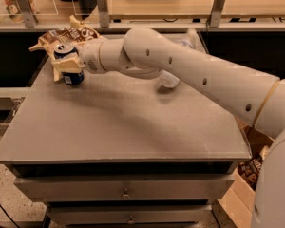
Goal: Move pepsi can near brown chip bag
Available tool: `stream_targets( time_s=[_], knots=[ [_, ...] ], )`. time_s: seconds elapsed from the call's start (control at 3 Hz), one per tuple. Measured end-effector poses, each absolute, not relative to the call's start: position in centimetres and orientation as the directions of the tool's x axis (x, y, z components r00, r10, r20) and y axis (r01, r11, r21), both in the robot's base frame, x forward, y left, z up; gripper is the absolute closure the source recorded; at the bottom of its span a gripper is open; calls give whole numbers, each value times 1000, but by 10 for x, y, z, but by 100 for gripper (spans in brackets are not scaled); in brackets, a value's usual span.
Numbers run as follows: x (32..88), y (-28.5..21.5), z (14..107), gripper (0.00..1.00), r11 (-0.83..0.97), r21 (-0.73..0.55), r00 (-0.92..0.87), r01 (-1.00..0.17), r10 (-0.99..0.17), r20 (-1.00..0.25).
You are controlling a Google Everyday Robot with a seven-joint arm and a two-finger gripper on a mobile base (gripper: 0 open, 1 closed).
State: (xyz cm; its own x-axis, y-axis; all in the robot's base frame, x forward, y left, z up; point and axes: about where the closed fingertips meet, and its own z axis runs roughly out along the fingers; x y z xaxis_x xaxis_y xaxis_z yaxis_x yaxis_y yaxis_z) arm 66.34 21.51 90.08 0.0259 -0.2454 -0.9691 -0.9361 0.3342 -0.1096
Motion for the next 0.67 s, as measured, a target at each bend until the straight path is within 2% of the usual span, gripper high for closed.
stream_targets(
  time_s=[0.33,0.67],
  knots=[
    [663,225,887,14,333,-115,27,-936,-257,-966],
    [650,222,884,0,342,-143,39,-929,-292,-955]
  ],
)
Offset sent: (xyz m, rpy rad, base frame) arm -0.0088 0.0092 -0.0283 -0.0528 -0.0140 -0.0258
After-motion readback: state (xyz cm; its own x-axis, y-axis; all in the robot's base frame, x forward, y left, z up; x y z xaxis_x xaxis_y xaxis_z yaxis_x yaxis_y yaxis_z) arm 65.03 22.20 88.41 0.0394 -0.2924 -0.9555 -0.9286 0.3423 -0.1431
